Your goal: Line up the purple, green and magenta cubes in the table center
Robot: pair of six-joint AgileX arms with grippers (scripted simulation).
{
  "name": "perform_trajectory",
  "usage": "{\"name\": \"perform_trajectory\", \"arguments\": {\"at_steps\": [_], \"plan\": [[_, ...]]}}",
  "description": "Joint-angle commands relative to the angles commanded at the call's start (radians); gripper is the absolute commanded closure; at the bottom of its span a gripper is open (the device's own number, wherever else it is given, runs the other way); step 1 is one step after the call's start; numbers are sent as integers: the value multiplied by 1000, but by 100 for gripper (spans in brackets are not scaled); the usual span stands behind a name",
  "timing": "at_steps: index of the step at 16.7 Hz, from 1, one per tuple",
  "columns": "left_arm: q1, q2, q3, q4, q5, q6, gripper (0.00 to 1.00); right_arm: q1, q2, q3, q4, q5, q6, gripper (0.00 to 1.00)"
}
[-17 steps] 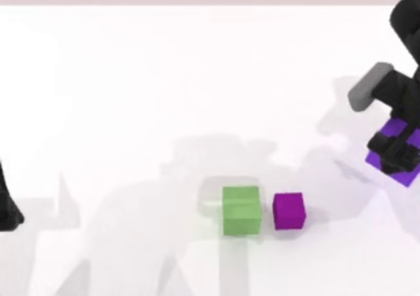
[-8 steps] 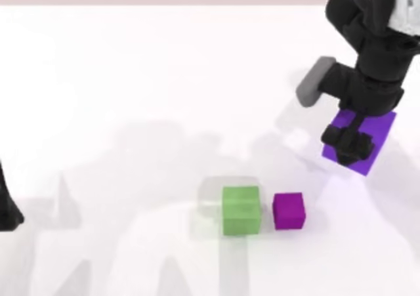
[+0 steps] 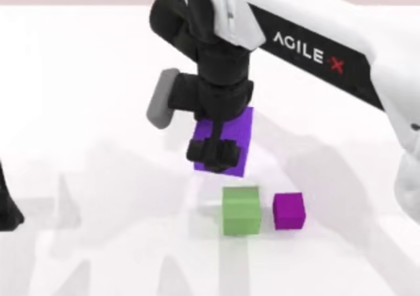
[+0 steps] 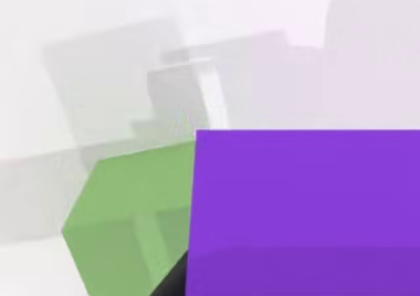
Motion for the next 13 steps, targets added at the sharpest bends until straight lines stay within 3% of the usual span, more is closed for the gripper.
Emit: {"name": "perform_trajectory", "arguments": {"at_steps": [6,13], "plan": [[0,0,0,0,0,0,0,205,154,303,-119,6,15,100],[0,0,0,0,0,0,0,216,160,317,-122,6,18,100]]}}
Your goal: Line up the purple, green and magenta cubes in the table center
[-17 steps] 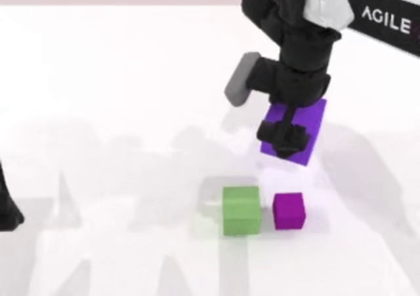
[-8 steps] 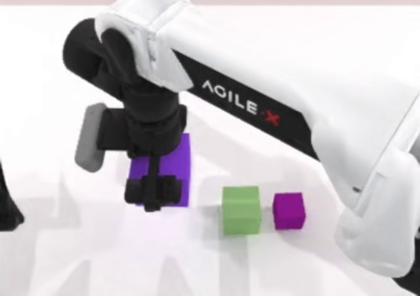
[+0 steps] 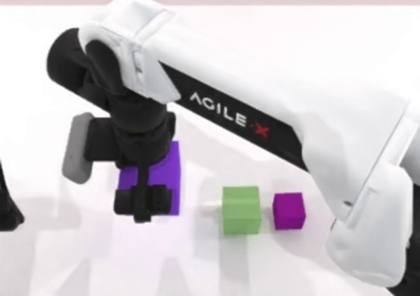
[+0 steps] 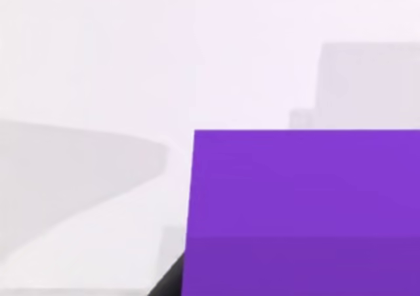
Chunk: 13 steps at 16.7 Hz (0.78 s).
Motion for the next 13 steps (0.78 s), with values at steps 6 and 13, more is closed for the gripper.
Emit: {"name": "perform_trajectory", "arguments": {"at_steps": [6,13], "plan": [[0,0,0,0,0,0,0,-1,-32,-229,188,-1,3,100],[0,0,0,0,0,0,0,5,-48,-370,319,0,0,100]]}}
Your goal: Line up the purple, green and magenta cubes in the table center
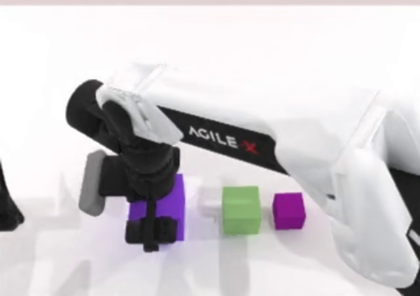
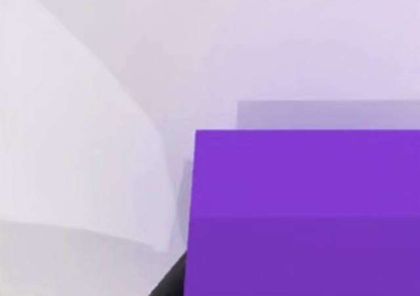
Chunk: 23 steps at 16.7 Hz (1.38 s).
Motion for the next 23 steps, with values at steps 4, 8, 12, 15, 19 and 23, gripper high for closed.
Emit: {"name": "perform_trajectory", "arguments": {"at_steps": [4,8,12,15,19,23], "plan": [[0,0,0,0,0,0,0,0,0,0,0,0,0,77],[0,0,0,0,0,0,0,0,0,0,0,0,0,47],[0,0,0,0,0,0,0,0,0,0,0,0,0,17],[0,0,0,0,0,0,0,0,0,0,0,0,0,0],[0,0,0,0,0,0,0,0,0,0,0,0,0,0],[0,0,0,0,0,0,0,-3,0,0,0,0,0,0]]}}
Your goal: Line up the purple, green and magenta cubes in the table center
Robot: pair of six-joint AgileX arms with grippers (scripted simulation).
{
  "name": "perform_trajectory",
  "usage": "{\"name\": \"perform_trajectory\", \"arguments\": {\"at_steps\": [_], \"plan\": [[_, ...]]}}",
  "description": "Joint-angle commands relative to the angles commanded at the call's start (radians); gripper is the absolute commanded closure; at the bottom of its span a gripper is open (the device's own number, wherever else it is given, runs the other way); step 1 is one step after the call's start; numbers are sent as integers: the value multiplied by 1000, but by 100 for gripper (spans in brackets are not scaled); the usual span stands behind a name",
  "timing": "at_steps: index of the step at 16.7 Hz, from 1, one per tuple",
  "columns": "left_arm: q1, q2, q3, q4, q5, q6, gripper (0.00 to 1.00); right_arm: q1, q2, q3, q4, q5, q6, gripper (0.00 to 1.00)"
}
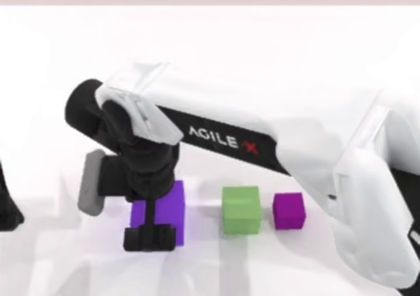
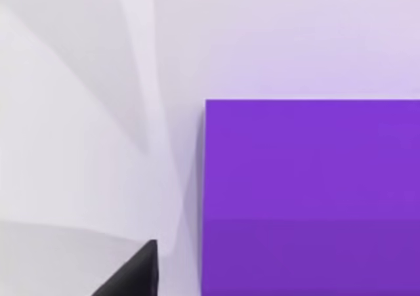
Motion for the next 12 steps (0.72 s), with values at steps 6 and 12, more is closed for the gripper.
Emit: {"name": "perform_trajectory", "arguments": {"at_steps": [6,12], "plan": [[0,0,0,0,0,0,0,4,25,176,-156,0,0,0],[0,0,0,0,0,0,0,8,35,344,-309,0,-1,0]]}}
